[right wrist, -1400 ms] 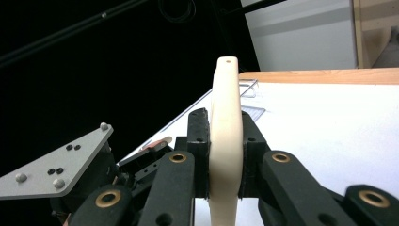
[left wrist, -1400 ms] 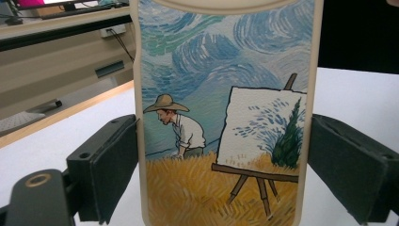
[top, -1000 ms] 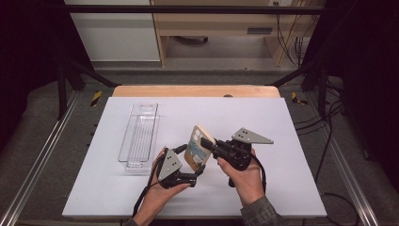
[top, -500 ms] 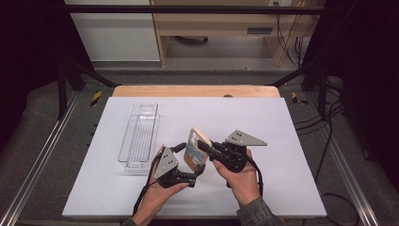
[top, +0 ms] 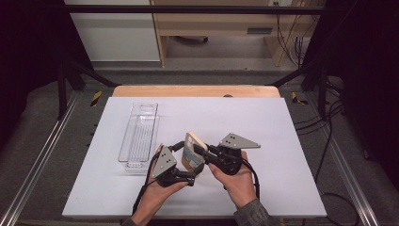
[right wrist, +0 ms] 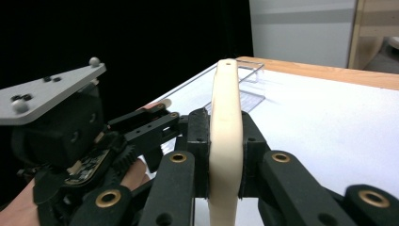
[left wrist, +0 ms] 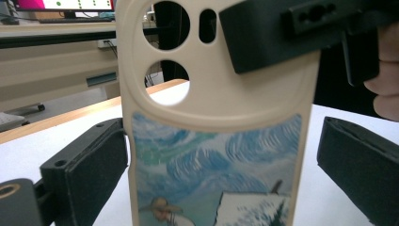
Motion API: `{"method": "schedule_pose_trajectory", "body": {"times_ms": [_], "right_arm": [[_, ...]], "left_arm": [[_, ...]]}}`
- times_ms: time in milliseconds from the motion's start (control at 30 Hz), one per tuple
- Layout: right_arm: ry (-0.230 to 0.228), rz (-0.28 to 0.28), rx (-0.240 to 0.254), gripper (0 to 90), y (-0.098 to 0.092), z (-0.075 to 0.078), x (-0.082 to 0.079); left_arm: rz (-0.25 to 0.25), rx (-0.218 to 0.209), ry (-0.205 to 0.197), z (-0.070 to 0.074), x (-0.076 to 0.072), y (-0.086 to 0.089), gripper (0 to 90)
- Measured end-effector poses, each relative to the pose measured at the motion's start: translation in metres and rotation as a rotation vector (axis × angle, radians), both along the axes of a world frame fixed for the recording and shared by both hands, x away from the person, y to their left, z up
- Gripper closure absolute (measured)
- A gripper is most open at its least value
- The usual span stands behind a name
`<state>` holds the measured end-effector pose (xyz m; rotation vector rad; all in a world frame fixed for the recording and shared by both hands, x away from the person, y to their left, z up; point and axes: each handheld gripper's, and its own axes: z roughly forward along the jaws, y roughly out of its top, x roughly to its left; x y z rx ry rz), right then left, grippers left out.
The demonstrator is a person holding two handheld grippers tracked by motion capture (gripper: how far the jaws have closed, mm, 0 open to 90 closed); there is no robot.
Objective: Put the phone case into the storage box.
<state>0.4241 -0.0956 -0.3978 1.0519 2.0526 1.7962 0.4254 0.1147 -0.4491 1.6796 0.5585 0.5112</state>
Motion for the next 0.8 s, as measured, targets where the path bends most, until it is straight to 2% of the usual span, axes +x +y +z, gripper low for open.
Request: {"method": "schedule_pose_trajectory", "body": {"times_ms": [300,600,800], "right_arm": [[-0.007,0.026,-0.041,79.4,0.011,-0.003,-0.002],[0.000,0.031,-0.049,79.3,0.012,-0.005,-0.003],[0.010,0.036,-0.041,79.2,0.014,-0.005,0.000]], "left_arm": [[0.008,-0.005,0.001,0.001,0.001,0.002,2.6],[0.017,-0.005,-0.007,0.004,0.000,0.003,8.5],[0.032,-0.001,0.014,0.006,-0.001,0.006,10.1]]}}
